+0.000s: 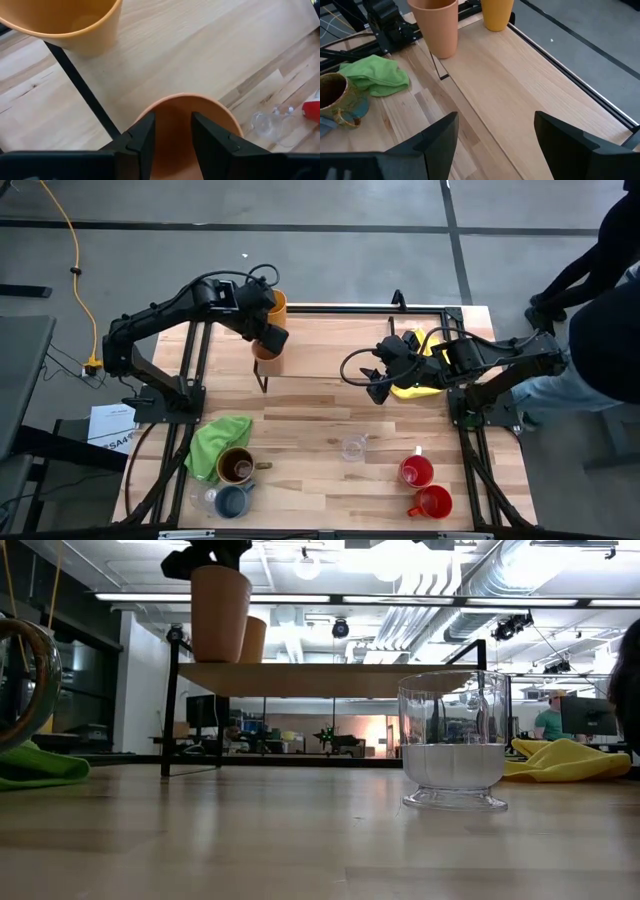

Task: Stack small to large cups/mugs on shelf
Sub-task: Put the orange cup on the shelf

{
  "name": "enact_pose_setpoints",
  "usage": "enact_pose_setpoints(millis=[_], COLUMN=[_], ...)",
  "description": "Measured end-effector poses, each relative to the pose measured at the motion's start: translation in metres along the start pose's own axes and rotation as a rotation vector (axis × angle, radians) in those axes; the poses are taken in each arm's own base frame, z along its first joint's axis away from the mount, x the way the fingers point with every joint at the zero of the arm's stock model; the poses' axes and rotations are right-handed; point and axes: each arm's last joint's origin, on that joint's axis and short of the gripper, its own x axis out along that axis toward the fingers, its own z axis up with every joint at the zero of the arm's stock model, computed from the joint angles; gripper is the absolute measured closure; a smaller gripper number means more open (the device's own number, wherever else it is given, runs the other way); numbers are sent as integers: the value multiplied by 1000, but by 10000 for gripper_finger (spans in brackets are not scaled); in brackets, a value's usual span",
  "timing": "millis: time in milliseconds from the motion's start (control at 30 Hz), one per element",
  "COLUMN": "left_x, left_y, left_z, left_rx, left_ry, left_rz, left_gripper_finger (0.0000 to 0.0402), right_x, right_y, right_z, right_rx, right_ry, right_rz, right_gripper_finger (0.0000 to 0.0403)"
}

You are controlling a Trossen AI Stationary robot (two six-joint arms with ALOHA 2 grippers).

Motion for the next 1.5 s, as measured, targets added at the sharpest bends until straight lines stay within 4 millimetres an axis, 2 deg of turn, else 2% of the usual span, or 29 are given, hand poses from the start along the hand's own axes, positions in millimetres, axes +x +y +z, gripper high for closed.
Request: enact_pose_setpoints(millis=[433, 767, 967, 1100, 1267, 1367, 1500], left_x=[0, -1, -3, -23, -64, -90, -115], left_y=[0, -11, -11, -12, -21, -39, -74], left_z=[-1, -13, -11, -5, -1, -14, -54], left_rx=[4, 59, 60, 89, 162, 273, 397], left_ry=[18, 61, 30, -68, -171, -275, -474], left_rz=[-6, -30, -4, -10, -149, -287, -451], left_gripper_finger=[288, 289, 289, 289, 289, 295, 339], right_x=[0, 0, 0, 0, 0, 0, 0], right_y=[0, 0, 0, 0, 0, 0, 0], right_z=[0, 0, 0, 0, 0, 0, 0], right_rx=[24, 24, 24, 24, 24, 24, 24], right_ry=[0, 0, -1, -1, 0, -1, -1], right_rz=[0, 0, 0, 0, 0, 0, 0], right_gripper_finger=[150, 150, 150, 150, 150, 150, 150])
